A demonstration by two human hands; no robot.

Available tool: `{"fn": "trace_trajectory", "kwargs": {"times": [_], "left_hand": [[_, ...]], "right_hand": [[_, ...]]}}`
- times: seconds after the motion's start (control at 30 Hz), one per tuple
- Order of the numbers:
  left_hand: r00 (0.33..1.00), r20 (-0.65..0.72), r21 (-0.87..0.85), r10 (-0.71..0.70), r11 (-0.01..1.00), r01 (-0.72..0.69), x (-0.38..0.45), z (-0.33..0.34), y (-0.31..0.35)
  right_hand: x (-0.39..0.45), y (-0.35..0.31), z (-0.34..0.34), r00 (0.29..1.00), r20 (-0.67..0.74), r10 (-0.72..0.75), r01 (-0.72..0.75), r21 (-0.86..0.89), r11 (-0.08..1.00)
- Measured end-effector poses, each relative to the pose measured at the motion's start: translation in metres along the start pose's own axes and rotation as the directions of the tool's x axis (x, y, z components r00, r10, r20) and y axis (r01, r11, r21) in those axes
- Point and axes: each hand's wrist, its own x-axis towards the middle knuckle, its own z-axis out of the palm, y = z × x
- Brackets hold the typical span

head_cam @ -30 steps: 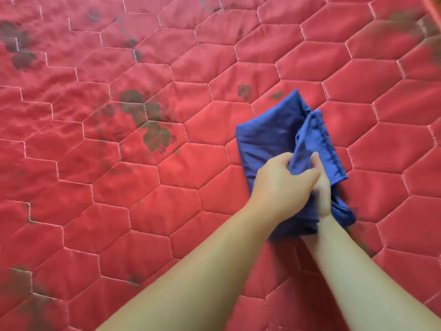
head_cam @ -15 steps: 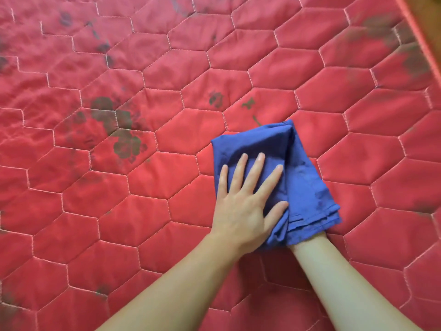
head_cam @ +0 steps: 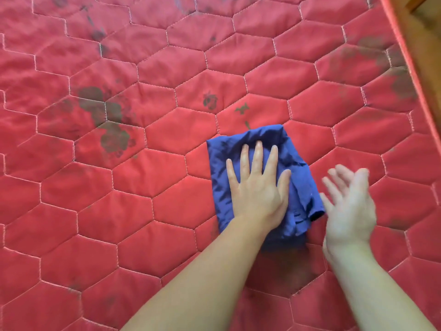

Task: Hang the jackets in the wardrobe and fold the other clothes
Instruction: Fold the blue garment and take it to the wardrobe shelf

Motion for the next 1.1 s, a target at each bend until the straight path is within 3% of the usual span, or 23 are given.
{"fn": "trace_trajectory", "kwargs": {"times": [0.07,0.1,0.13,0.2,0.23,0.3,0.37,0.43,0.47,0.6,0.7,0.8,0.9,1.03,1.1], "left_hand": [[0.995,-0.102,-0.355,-0.002,0.934,-0.035,-0.001,-0.021,-0.005],[0.982,-0.189,-0.468,-0.029,0.881,-0.065,-0.001,-0.032,-0.013],[0.958,-0.276,-0.496,-0.081,0.865,-0.070,0.000,-0.040,-0.024],[0.908,-0.367,-0.467,-0.199,0.884,0.005,0.002,-0.050,-0.051],[0.898,-0.365,-0.474,-0.247,0.879,0.049,0.001,-0.052,-0.061],[0.900,-0.276,-0.561,-0.337,0.817,0.134,-0.004,-0.054,-0.070],[0.895,-0.166,-0.610,-0.414,0.756,0.237,-0.011,-0.050,-0.070],[0.883,-0.132,-0.592,-0.451,0.750,0.295,-0.017,-0.042,-0.069],[0.877,-0.131,-0.584,-0.463,0.751,0.309,-0.018,-0.039,-0.066],[0.864,-0.129,-0.585,-0.487,0.741,0.330,-0.015,-0.033,-0.054],[0.875,-0.136,-0.592,-0.465,0.746,0.304,-0.016,-0.031,-0.050],[0.912,-0.166,-0.467,-0.376,0.844,0.263,-0.022,-0.026,-0.046],[0.932,-0.161,-0.365,-0.324,0.897,0.249,-0.027,-0.023,-0.043],[0.940,-0.126,-0.442,-0.318,0.866,0.234,-0.023,-0.025,-0.045],[0.959,-0.106,-0.434,-0.264,0.880,0.194,-0.020,-0.028,-0.046]], "right_hand": [[0.003,-0.012,0.004,0.956,0.047,-0.290,0.293,-0.208,0.933],[0.002,-0.013,0.007,0.873,0.153,-0.462,0.487,-0.311,0.817],[-0.004,-0.014,0.015,0.781,0.312,-0.540,0.624,-0.358,0.695],[-0.011,-0.002,0.031,0.634,0.560,-0.533,0.772,-0.412,0.485],[-0.016,0.006,0.036,0.619,0.619,-0.484,0.785,-0.461,0.413],[-0.019,0.011,0.037,0.736,0.581,-0.347,0.673,-0.573,0.468],[-0.021,0.007,0.030,0.889,0.446,-0.102,0.400,-0.650,0.647],[-0.025,0.010,0.026,0.930,0.356,0.095,0.169,-0.640,0.750],[-0.028,0.013,0.026,0.925,0.357,0.129,0.133,-0.624,0.770],[-0.030,0.013,0.026,0.848,0.525,0.070,0.238,-0.495,0.836],[-0.008,-0.002,0.019,0.827,0.558,-0.069,0.336,-0.392,0.857],[0.018,0.003,0.009,0.805,0.585,-0.104,0.438,-0.468,0.768],[0.029,0.021,0.006,0.837,0.537,-0.103,0.470,-0.609,0.639],[0.030,0.032,0.006,0.858,0.504,-0.095,0.476,-0.714,0.513],[0.026,0.026,0.006,0.850,0.492,-0.188,0.518,-0.712,0.475]]}}
